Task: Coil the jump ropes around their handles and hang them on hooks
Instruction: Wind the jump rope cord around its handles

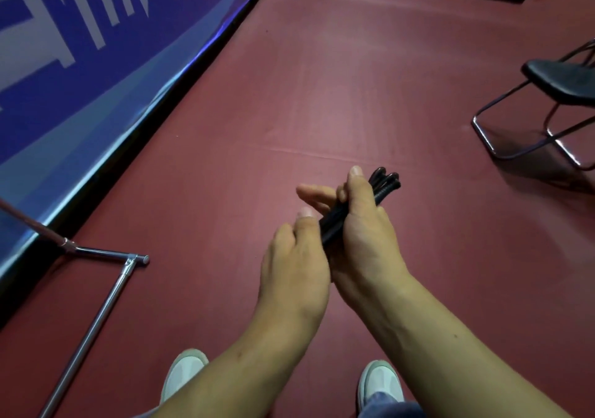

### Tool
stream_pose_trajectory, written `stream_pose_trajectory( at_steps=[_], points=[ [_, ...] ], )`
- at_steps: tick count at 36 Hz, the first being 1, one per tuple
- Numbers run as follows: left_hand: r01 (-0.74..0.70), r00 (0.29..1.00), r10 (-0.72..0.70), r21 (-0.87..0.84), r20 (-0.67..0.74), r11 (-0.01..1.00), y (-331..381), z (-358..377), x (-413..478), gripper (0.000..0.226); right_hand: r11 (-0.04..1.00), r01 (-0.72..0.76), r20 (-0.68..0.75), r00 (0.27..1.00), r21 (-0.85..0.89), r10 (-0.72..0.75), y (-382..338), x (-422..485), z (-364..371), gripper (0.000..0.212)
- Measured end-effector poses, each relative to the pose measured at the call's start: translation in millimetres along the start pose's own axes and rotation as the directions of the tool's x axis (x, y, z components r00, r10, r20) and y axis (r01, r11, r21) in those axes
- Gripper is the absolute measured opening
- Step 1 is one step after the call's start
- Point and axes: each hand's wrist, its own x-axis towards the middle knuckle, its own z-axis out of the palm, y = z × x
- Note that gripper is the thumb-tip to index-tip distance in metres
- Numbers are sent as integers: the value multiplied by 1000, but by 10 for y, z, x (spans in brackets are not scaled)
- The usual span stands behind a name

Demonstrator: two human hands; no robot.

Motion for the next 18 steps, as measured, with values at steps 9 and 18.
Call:
stream_pose_trajectory(
  at_steps=[9, 18],
  points=[
    [-141, 950, 206, 266, -235, 954, 70, -144, 211, 42, 995, -97, 100, 991, 20, 94, 77, 63, 5, 25],
    [-328, 875, 465, 538, -137, 776, 37, -405, 383, 46, 953, -7, -16, 1000, -304, 2, -155, 216, -362, 83]
  ],
)
